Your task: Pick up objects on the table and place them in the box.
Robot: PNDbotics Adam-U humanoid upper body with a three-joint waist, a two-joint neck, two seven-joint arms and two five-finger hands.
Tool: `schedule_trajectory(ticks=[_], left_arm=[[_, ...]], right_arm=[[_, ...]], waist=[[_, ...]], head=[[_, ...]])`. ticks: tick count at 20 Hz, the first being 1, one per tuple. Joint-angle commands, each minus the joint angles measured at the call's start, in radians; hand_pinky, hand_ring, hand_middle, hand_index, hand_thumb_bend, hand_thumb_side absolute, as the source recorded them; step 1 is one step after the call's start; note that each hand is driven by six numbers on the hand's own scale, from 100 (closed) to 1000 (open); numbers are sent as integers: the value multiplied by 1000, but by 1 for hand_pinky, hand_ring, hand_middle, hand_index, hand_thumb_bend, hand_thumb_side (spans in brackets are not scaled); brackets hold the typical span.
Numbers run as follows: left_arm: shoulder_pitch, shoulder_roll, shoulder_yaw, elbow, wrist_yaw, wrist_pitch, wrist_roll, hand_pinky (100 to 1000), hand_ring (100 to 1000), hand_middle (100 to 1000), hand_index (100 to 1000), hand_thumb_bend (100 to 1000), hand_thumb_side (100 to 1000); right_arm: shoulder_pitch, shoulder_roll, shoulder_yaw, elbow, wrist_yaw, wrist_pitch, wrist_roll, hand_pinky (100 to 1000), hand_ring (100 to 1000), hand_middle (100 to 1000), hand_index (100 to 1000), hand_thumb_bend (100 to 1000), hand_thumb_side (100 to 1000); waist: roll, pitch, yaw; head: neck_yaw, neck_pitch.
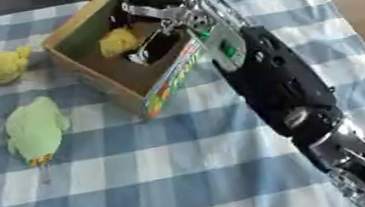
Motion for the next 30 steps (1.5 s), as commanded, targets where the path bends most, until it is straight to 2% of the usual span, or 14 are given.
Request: schedule_trajectory(ticks=[1, 4, 6, 7, 9, 10, 11, 15, 17, 21, 25, 26, 29, 30], left_arm=[[-9, 8, 0, -17, 3, -1, -5, 475, 592, 604, 734, 100, 793], [-8, 7, -1, -17, 3, 0, -5, 475, 592, 604, 734, 100, 792], [-8, 7, -1, -17, 3, 0, -5, 475, 593, 604, 734, 100, 791], [-8, 7, -1, -17, 4, 0, -6, 475, 593, 604, 734, 100, 791], [-8, 7, -2, -17, 4, 0, -6, 475, 593, 605, 734, 100, 791], [-8, 7, -2, -17, 4, 0, -6, 475, 593, 605, 734, 100, 791], [-8, 7, -2, -17, 4, 0, -6, 475, 593, 605, 734, 100, 790], [-7, 7, -2, -17, 5, 1, -6, 476, 593, 605, 735, 100, 791], [-7, 7, -3, -17, 5, 1, -6, 475, 593, 605, 735, 100, 790], [-7, 7, -3, -17, 5, 1, -5, 476, 594, 607, 735, 100, 789], [-8, 10, -2, -17, 5, 2, -1, 476, 595, 608, 736, 100, 788], [-8, 11, -2, -17, 5, 2, 0, 477, 597, 610, 739, 100, 780], [-21, 31, 2, -17, 1, 6, 15, 478, 599, 613, 742, 100, 776], [-26, 40, 2, -17, -2, 10, 22, 479, 603, 618, 746, 100, 765]], right_arm=[[-30, 5, -17, 21, 51, -10, -2, 743, 766, 451, 683, 100, 100], [-36, 13, -28, 35, 82, -20, 14, 756, 790, 503, 736, 100, 117], [-40, 18, -36, 44, 106, -21, 20, 769, 810, 550, 771, 100, 183], [-42, 21, -39, 50, 118, -21, 23, 781, 824, 588, 794, 100, 277], [-44, 29, -47, 60, 138, -24, 30, 811, 856, 666, 839, 100, 389], [-45, 32, -50, 63, 144, -28, 34, 820, 866, 686, 851, 129, 412], [-47, 34, -52, 65, 149, -32, 39, 842, 899, 743, 876, 267, 461], [-54, 41, -65, 63, 160, -37, 46, 872, 945, 794, 916, 494, 494], [-56, 41, -69, 54, 161, -31, 35, 876, 951, 801, 924, 536, 497], [-54, 35, -74, 17, 142, -18, 5, 876, 947, 791, 922, 555, 512], [-50, 11, -68, -48, 86, -2, -18, 874, 943, 781, 919, 560, 533], [-49, 7, -67, -59, 75, 2, -19, 868, 931, 758, 918, 560, 603], [-21, -60, -56, -210, -62, 19, -74, 864, 924, 740, 913, 537, 658], [-9, -82, -53, -263, -113, 38, -90, 861, 920, 728, 912, 497, 691]], waist=[[2, -18, 2], [2, -17, 3], [2, -16, 3], [2, -16, 3], [2, -16, 4], [3, -16, 4], [3, -16, 5], [4, -18, 4], [4, -19, 3], [6, -21, 1], [7, -23, -1], [7, -23, -1], [9, -27, -14], [11, -28, -19]], head=[[-4, -11], [-5, -11], [-6, -11], [-6, -11], [-7, -10], [-7, -10], [-7, -10], [-8, -7], [-7, -5], [-3, -2], [2, -1], [2, 0], [17, 7], [22, 10]])
